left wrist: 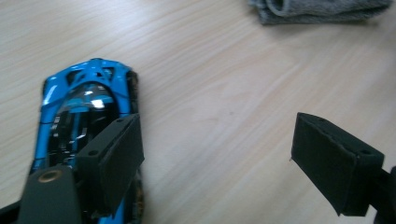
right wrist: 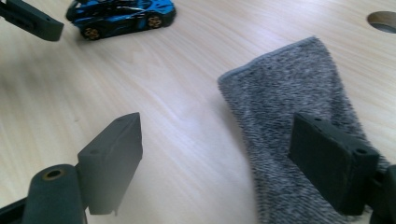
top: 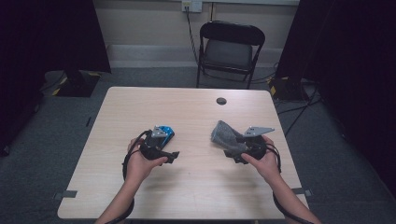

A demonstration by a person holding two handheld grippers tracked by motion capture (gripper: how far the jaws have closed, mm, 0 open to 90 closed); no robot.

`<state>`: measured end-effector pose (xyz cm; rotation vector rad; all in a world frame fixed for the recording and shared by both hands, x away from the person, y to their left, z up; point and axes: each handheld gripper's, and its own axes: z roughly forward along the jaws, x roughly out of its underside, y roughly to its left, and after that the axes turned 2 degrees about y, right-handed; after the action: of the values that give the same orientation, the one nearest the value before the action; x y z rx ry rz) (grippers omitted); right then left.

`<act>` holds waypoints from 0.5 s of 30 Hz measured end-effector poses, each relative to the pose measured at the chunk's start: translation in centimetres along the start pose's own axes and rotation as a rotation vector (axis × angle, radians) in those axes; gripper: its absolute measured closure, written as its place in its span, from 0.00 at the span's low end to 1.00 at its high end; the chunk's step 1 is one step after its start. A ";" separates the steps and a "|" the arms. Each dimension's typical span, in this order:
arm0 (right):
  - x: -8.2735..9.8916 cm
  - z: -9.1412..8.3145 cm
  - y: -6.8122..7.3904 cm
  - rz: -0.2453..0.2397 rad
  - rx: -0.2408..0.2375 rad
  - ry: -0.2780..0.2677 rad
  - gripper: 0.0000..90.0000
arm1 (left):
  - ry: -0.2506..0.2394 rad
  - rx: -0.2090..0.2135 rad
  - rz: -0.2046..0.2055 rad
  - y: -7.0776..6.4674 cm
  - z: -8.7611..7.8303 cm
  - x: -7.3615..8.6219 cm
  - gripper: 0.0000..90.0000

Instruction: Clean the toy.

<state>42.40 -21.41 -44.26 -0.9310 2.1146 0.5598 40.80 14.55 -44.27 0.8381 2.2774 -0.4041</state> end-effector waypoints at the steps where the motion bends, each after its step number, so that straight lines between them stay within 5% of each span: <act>1: 0.0 0.0 0.2 -0.002 -0.005 0.003 0.18 | 0.003 0.008 0.006 -0.4 0.0 0.1 0.19; 15: 0.6 0.3 2.8 -0.034 -0.089 0.010 0.18 | -0.007 0.077 0.085 -3.6 0.1 0.8 0.19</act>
<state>40.16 -19.64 -44.67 -1.0201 2.0932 0.6377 38.00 12.16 -44.71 0.9674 2.2232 -0.4574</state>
